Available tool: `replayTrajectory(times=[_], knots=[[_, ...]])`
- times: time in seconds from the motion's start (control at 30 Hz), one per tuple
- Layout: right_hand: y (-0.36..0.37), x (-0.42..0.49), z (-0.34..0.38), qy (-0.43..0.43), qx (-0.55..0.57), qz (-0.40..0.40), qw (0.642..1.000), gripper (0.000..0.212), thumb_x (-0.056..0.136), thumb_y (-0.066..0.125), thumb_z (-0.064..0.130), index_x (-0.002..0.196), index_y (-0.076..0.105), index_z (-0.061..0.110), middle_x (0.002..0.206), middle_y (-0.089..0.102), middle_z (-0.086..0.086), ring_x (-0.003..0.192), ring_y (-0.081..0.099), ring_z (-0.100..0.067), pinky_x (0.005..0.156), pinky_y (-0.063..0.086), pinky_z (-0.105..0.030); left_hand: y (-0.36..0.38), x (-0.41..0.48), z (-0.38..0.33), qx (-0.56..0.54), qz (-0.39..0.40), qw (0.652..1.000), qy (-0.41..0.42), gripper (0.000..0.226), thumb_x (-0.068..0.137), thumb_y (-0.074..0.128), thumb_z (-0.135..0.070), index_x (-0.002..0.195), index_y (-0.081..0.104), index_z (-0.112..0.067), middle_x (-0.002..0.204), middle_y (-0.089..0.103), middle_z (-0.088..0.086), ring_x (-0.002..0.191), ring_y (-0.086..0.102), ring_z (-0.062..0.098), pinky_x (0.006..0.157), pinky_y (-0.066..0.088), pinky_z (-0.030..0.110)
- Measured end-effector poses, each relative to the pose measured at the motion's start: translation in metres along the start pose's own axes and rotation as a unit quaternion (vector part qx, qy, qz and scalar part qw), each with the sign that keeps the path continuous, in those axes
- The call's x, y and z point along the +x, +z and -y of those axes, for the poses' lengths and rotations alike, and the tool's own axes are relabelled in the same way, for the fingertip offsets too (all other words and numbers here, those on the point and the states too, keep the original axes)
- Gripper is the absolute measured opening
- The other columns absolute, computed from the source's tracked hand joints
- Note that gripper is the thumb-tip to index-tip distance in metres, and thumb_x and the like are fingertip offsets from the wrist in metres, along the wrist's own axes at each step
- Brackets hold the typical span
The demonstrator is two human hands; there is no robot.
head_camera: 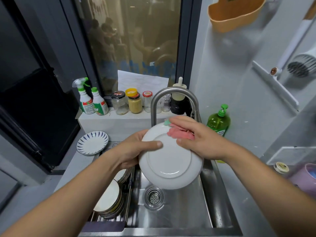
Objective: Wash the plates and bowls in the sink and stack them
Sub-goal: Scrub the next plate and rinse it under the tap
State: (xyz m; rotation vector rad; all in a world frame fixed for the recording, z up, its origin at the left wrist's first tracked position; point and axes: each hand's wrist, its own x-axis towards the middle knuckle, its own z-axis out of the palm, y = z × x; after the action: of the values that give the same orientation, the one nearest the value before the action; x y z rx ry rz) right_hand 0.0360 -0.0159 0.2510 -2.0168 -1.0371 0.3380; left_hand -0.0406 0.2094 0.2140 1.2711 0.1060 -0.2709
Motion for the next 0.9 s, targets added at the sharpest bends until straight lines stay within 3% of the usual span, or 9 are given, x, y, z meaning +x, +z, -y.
replayTrajectory(times=[0.17,0.27,0.4,0.5,0.57,0.63,0.7,0.8,0.9], knots=[[0.017,0.001,-0.01,-0.005,-0.075,-0.137,0.988,0.062,0.092,0.057,0.022,0.151,0.039,0.025,0.159,0.032,0.006,0.146,0.028,-0.005,0.121,0.02,-0.024,0.011,0.006,0.002,-0.028,-0.106,0.992,0.068,0.042,0.067,0.08,-0.004,0.109,0.075,-0.011,0.102,0.077,0.019,0.082,0.073,0.028,0.073,0.063,0.036],[0.054,-0.014,-0.019,0.02,-0.086,-0.232,0.969,0.063,0.098,0.041,0.038,0.157,0.019,0.033,0.165,0.009,0.012,0.152,0.013,-0.009,0.124,0.016,-0.035,0.012,0.007,0.01,-0.111,-0.178,0.974,0.089,0.04,0.072,0.08,-0.001,0.11,0.072,-0.009,0.097,0.078,0.016,0.081,0.075,0.028,0.069,0.064,0.036],[0.113,-0.027,-0.015,0.046,-0.015,-0.295,0.954,0.066,0.101,0.029,0.047,0.158,0.001,0.032,0.163,-0.02,0.02,0.154,0.001,-0.013,0.124,0.012,-0.041,0.019,0.009,0.023,-0.206,-0.242,0.944,0.09,0.032,0.093,0.066,-0.007,0.125,0.066,-0.007,0.115,0.075,0.021,0.105,0.074,0.035,0.088,0.062,0.049],[0.097,-0.006,-0.015,0.086,0.012,-0.312,0.946,0.058,0.105,0.036,0.038,0.157,0.012,0.03,0.165,-0.003,0.013,0.152,0.001,-0.007,0.124,0.008,-0.031,0.024,0.007,0.035,-0.24,-0.246,0.936,0.081,0.038,0.093,0.066,-0.008,0.131,0.063,-0.009,0.122,0.073,0.021,0.113,0.071,0.037,0.083,0.062,0.048],[0.071,0.012,-0.017,0.134,0.067,-0.328,0.933,0.054,0.105,0.039,0.041,0.155,0.028,0.026,0.162,0.019,0.007,0.15,0.021,-0.009,0.124,0.018,-0.036,0.028,0.007,0.037,-0.241,-0.251,0.934,0.086,0.04,0.092,0.067,-0.007,0.132,0.063,-0.008,0.12,0.074,0.02,0.11,0.072,0.036,0.079,0.063,0.046],[0.065,0.018,-0.012,0.131,0.087,-0.35,0.923,0.058,0.099,0.04,0.048,0.152,0.034,0.027,0.158,0.028,0.009,0.145,0.032,-0.009,0.121,0.028,-0.04,0.03,0.01,0.033,-0.246,-0.257,0.929,0.097,0.041,0.092,0.068,-0.006,0.133,0.062,-0.007,0.119,0.074,0.019,0.112,0.071,0.036,0.087,0.061,0.05],[0.088,0.012,-0.003,0.106,0.086,-0.36,0.923,0.062,0.098,0.047,0.037,0.155,0.026,0.027,0.162,0.018,0.01,0.146,0.022,0.001,0.121,0.023,-0.028,0.03,0.013,0.028,-0.269,-0.273,0.917,0.112,0.043,0.092,0.068,-0.007,0.135,0.061,-0.007,0.12,0.074,0.019,0.113,0.071,0.036,0.092,0.06,0.051],[0.125,-0.002,0.014,0.097,0.111,-0.37,0.917,0.074,0.101,0.053,0.02,0.159,0.008,0.027,0.163,-0.006,0.018,0.133,0.004,0.028,0.102,0.01,0.006,0.029,0.014,0.027,-0.318,-0.287,0.896,0.115,0.052,0.091,0.072,-0.014,0.14,0.056,-0.009,0.124,0.072,0.019,0.113,0.071,0.036,0.083,0.062,0.049],[0.113,0.013,0.014,0.111,0.123,-0.417,0.894,0.066,0.1,0.054,0.019,0.157,0.02,0.022,0.162,0.009,0.011,0.139,0.021,0.008,0.104,0.018,0.002,0.046,0.01,0.032,-0.368,-0.245,0.892,0.095,0.052,0.094,0.068,-0.017,0.143,0.054,-0.007,0.13,0.069,0.021,0.12,0.068,0.036,0.088,0.061,0.049]])
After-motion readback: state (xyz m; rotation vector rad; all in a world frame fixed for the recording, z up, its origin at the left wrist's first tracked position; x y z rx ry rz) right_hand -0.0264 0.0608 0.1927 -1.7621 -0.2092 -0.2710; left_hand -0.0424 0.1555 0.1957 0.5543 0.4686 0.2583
